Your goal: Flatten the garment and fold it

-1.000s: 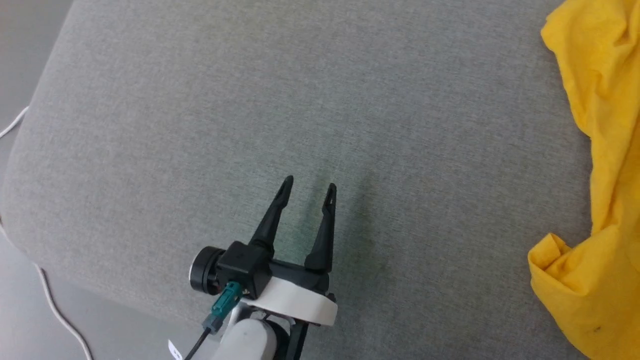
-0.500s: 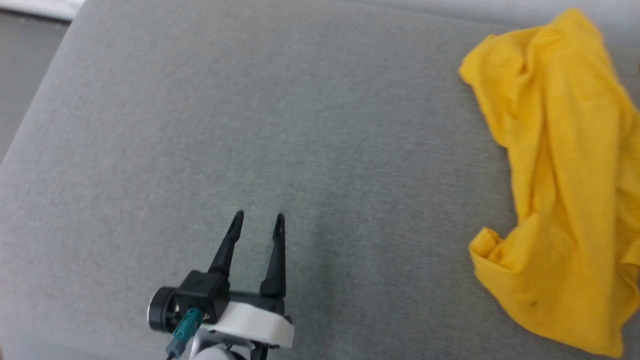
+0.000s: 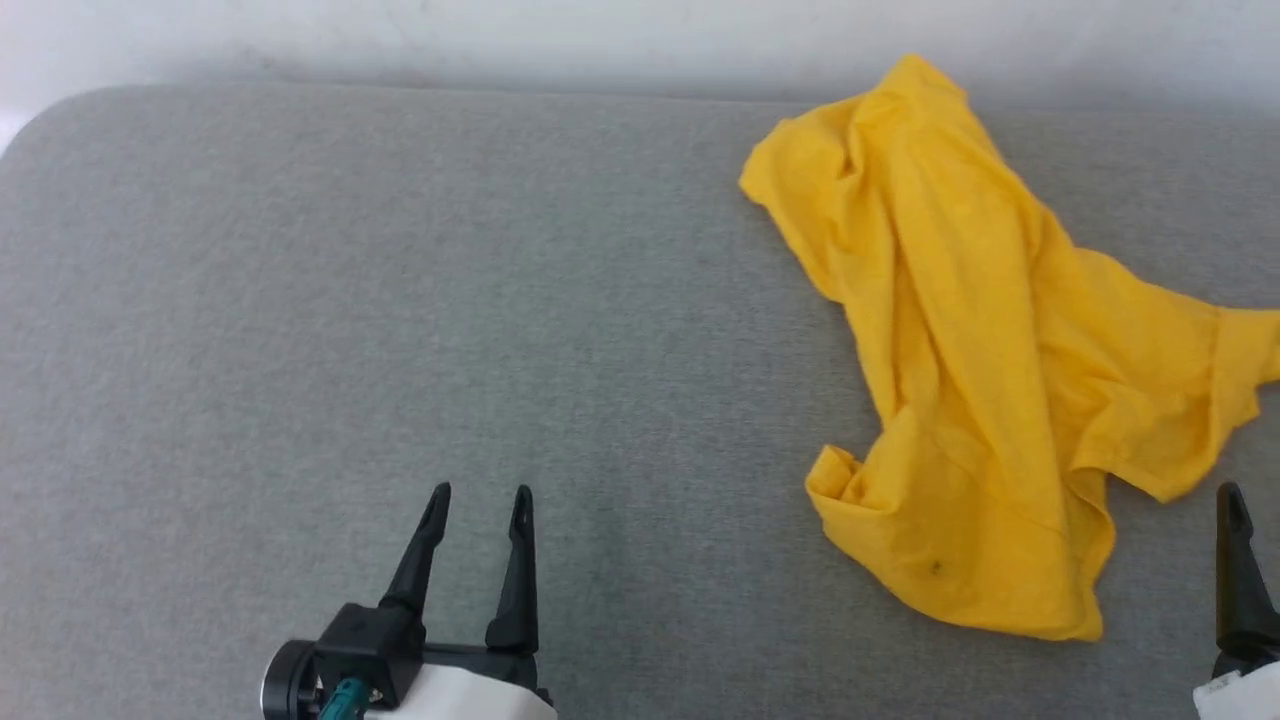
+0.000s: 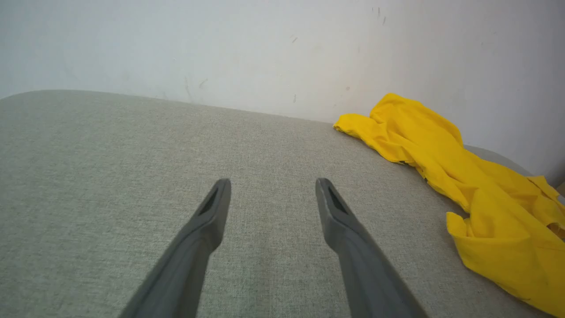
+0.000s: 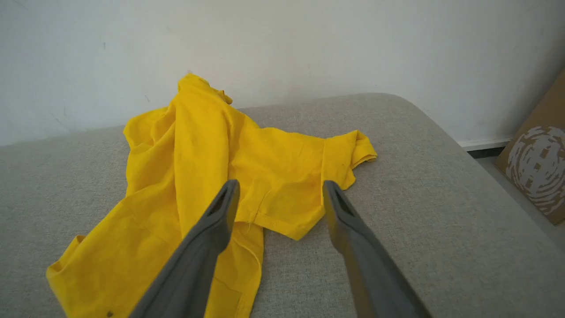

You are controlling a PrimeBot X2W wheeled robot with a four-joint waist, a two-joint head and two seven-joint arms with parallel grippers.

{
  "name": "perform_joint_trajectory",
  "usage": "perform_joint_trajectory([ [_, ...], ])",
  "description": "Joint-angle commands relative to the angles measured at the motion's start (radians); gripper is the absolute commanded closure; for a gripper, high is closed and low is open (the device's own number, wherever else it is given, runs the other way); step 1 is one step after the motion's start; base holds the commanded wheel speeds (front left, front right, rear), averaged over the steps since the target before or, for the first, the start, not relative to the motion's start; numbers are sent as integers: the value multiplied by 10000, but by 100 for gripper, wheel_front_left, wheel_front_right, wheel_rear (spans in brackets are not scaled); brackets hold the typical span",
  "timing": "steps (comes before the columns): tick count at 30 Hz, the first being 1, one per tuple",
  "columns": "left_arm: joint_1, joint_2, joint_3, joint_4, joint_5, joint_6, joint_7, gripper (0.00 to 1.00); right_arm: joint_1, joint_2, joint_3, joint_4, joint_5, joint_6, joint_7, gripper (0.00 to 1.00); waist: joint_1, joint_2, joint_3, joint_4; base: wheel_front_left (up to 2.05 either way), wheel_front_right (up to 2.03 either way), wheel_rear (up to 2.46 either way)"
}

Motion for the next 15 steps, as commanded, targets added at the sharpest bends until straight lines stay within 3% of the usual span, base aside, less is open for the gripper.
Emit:
perform_joint_trajectory([
  [1, -66, 85, -41, -158, 6, -20, 12, 0, -50, 19, 30, -34, 141, -9, -111, 0, 1, -2, -318, -504, 0, 0, 0],
  [6, -1206, 317, -733, -679, 438, -500, 1126, 0, -407, 24, -116, -122, 92, -9, -273, 0, 1, -2, -363, -663, 0, 0, 0],
  [13, -3641, 26, -2669, -88, 746, -2039, 4377, 0, -597, 26, -393, -188, 228, -9, -304, 0, 1, -2, 75, -563, 0, 0, 0],
  [15, -4235, -172, -3136, 397, 741, -2301, 5064, 0, -674, 26, -362, -190, 269, -9, -290, 0, 1, -2, 289, -602, 0, 0, 0],
])
